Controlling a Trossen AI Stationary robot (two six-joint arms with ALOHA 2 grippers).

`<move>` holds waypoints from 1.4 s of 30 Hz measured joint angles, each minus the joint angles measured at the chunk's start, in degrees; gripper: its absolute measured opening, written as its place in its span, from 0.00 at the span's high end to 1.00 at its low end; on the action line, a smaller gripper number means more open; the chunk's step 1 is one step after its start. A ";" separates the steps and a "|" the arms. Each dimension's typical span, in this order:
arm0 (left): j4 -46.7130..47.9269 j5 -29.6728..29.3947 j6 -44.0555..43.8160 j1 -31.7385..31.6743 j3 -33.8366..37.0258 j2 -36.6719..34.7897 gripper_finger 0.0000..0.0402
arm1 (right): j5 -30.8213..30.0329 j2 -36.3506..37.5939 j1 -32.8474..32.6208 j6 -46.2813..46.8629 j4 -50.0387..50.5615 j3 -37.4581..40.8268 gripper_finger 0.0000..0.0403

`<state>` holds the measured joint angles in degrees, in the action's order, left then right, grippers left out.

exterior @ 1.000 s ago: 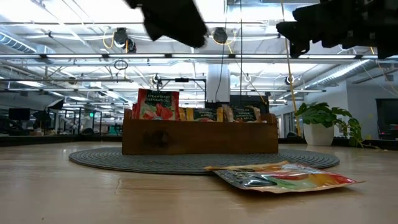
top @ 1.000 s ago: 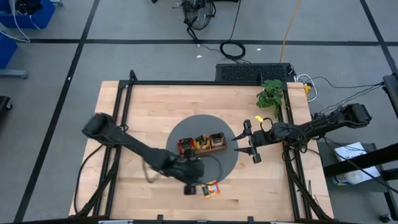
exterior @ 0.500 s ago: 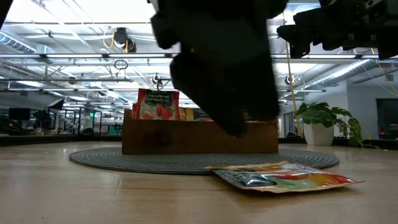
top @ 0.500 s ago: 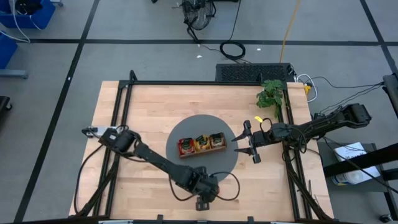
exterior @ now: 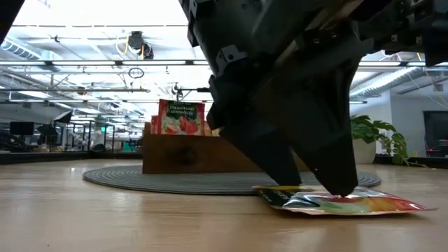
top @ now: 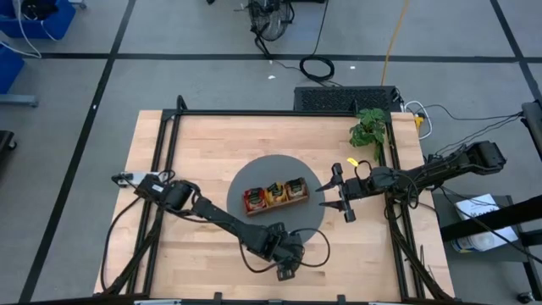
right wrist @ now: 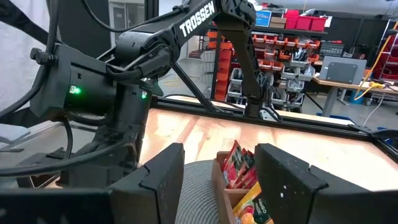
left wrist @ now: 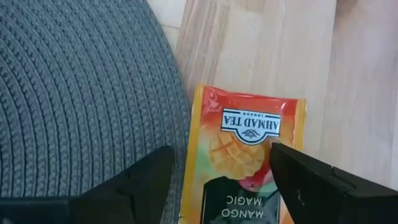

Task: Pick & Place Tea
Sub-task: Put the yellow tea bag into the middle section of the wooden organizer

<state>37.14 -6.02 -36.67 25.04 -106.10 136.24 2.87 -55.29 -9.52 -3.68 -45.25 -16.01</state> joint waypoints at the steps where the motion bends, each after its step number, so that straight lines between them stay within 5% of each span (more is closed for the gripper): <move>1: 0.48 0.09 0.09 0.01 0.01 0.04 0.32 | 0.02 0.00 0.04 -0.02 0.02 0.00 0.55; 10: 0.20 2.45 6.54 1.41 0.24 -0.29 0.32 | -0.02 0.00 0.04 -0.45 0.52 0.00 0.55; 16: 1.50 3.43 3.44 1.45 0.24 -0.34 0.34 | -0.04 0.00 0.04 -0.46 0.48 0.00 0.55; 27: 3.71 1.13 4.48 1.36 0.39 -0.35 0.68 | -0.09 0.00 0.04 -0.45 0.46 0.00 0.55; 34: 3.71 1.75 15.94 1.43 0.51 -1.85 0.96 | -0.09 0.00 0.04 -0.44 0.46 0.00 0.55; 42: -7.34 4.10 24.75 3.21 0.39 -7.09 0.99 | -0.09 -0.02 0.04 -0.44 0.41 -0.09 0.55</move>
<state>29.80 -1.92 -11.91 28.25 -105.71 129.15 2.79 -55.31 -9.47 -4.12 -44.85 -16.10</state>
